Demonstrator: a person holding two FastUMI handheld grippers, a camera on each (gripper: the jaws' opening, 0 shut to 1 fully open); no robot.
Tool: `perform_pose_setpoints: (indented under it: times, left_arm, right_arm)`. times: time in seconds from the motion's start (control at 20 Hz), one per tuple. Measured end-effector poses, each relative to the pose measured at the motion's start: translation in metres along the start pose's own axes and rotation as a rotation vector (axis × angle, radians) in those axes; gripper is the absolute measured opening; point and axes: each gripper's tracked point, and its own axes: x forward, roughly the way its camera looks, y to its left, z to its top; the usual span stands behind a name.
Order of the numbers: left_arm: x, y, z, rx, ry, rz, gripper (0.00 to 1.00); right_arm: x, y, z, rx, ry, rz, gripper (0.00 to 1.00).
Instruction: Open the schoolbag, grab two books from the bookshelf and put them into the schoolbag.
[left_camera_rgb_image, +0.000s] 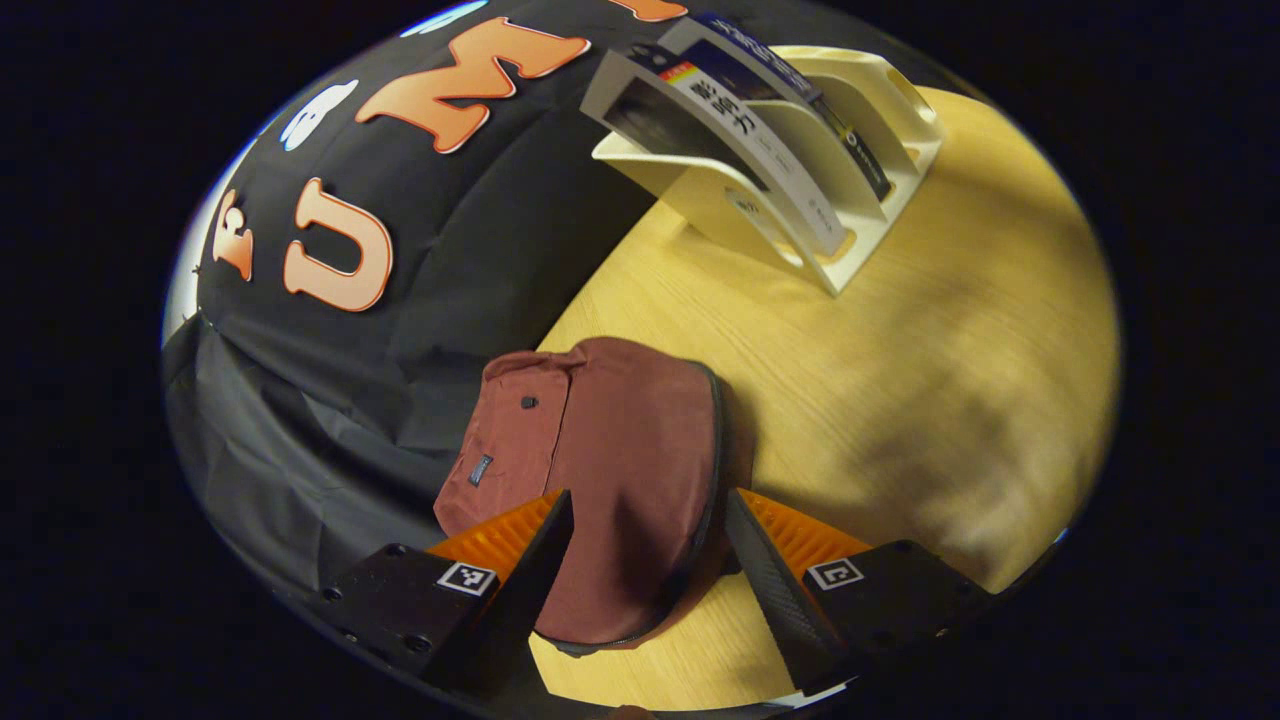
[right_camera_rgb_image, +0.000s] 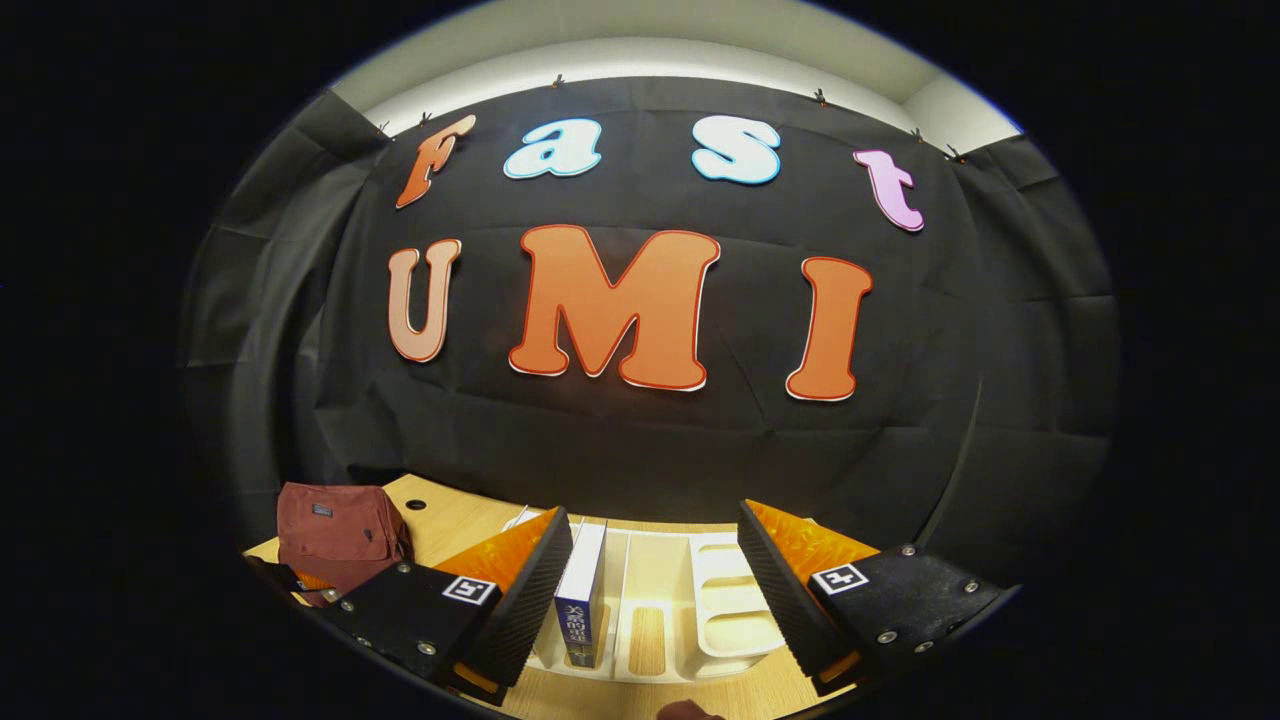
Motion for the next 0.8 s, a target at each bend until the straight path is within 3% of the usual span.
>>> perform_pose_setpoints:
  times: [0.2, 0.35, 0.4, 0.45, 0.55, 0.6, 0.8]
  left_arm:
    - [0.000, 0.004, -0.016, 0.058, 0.070, 0.006, 0.96]
    - [0.001, 0.004, -0.011, 0.052, 0.061, -0.015, 0.87]
    - [0.000, 0.003, -0.012, 0.046, 0.061, -0.032, 0.70]
    - [0.001, 0.003, -0.011, 0.040, 0.057, -0.051, 0.70]
    - [0.001, -0.004, -0.009, 0.061, 0.070, -0.124, 0.31]
    - [-0.002, 0.000, -0.008, 0.078, 0.067, -0.141, 0.40]
    - [-0.006, 0.007, -0.007, 0.060, 0.060, -0.185, 0.28]
  right_arm:
    - [0.002, 0.002, -0.004, -0.008, 0.010, 0.004, 0.98]
    - [0.005, 0.008, -0.005, -0.015, 0.017, 0.021, 0.99]
    - [0.007, 0.012, -0.006, -0.019, 0.025, 0.030, 0.98]
    - [0.009, 0.017, -0.007, -0.022, 0.034, 0.040, 0.98]
    - [0.016, 0.034, -0.013, -0.024, 0.080, 0.093, 0.98]
    - [0.018, 0.047, -0.019, -0.020, 0.114, 0.138, 0.98]
    - [0.029, 0.085, -0.039, 0.009, 0.262, 0.253, 0.99]
